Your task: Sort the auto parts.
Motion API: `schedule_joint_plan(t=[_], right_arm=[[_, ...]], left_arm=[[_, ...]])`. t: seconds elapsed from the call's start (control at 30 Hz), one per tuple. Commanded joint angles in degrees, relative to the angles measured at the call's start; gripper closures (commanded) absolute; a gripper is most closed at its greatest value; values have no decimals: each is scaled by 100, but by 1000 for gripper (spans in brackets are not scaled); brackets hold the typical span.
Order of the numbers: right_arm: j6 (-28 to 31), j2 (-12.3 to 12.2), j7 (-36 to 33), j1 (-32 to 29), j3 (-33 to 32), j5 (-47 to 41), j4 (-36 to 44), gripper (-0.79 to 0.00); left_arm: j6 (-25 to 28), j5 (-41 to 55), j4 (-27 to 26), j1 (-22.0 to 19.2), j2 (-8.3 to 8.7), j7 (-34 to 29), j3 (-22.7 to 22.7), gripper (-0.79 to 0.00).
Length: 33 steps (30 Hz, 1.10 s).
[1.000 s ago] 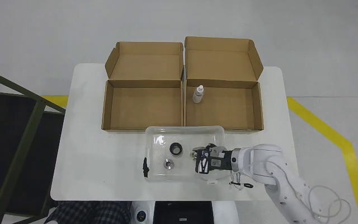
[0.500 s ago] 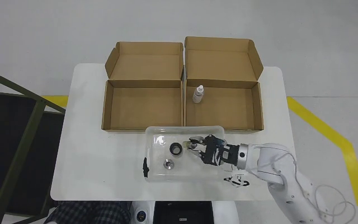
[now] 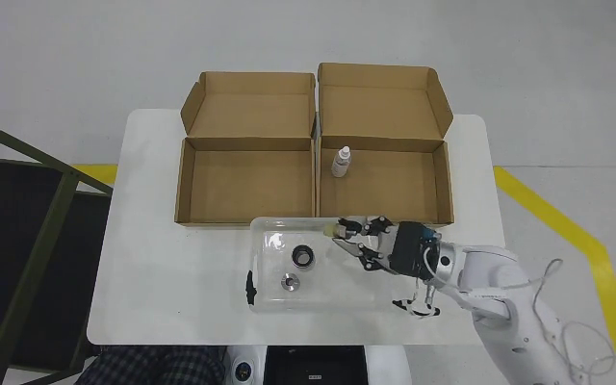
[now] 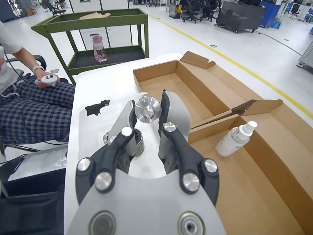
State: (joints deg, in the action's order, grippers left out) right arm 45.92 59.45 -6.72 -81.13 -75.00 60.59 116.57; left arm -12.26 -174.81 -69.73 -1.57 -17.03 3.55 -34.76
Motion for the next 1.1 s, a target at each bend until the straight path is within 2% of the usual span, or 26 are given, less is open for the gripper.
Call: schedule_joint_plan(t=[0.0,0.43,1.07], right_arm=[[9,-5,88,-26,-65,-91,20,0],[-64,7,634,-15,-309,-829,124,0],[85,12,706,62,-397,-905,157,0]], left_arm=[[0,0,0,0,0,0,0,-785],[0,0,0,0,0,0,0,-785],[0,0,0,0,0,0,0,-785]])
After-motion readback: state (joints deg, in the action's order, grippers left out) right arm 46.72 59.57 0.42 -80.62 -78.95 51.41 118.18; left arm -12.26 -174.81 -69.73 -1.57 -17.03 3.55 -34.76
